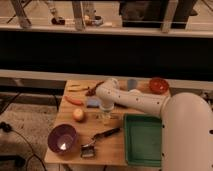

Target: Place fork in purple bowl

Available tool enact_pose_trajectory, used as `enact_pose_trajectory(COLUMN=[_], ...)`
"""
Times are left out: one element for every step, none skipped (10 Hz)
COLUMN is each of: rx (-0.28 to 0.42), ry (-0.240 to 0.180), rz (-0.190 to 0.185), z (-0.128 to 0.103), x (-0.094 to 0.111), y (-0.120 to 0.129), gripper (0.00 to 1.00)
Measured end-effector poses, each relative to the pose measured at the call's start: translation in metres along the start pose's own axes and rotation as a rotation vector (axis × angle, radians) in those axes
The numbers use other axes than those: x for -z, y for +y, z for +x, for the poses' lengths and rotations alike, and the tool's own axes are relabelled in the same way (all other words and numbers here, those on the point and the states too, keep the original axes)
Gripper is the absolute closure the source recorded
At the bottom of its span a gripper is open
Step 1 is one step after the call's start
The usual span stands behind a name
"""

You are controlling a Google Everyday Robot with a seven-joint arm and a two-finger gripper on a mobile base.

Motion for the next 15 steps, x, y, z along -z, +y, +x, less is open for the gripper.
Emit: enact_pose_trajectory(rx=[0.016,0.022,0.033,0.037,0.043,0.049,0.056,0.059,0.056,0.058,0.062,0.063,0.063,0.065,0.075], ry=[0.000,0.000,0.004,0.004,0.002,0.000,-0.002,-0.019,-0.021,-0.028,-0.033,-0.032,-0.035,-0.037,-0.036], rz=[0.004,0.005,0.010,0.010,0.009,0.006,0.005,0.005,0.010,0.015,0.018,0.027,0.040,0.048,0.062], z=[-0.002,-0.003,-0.002,-0.003,-0.004,-0.005,-0.006,-0.006,-0.003,-0.005,-0.006,-0.005,-0.003,-0.004,-0.006], x=[0.001,0.001,0.001,0.001,0.001,0.000,0.000,0.001,0.002,0.004,0.006,0.009,0.015,0.019,0.026], y=[-0.003,-0.004,-0.006,-0.006,-0.006,-0.006,-0.005,-0.004,-0.003,-0.003,0.000,0.000,0.002,0.004,0.005], gripper=[0.67,0.74,0.87,0.90,0.95,0.99,1.00,1.00,1.00,1.00,1.00,1.00,1.00,1.00,1.00])
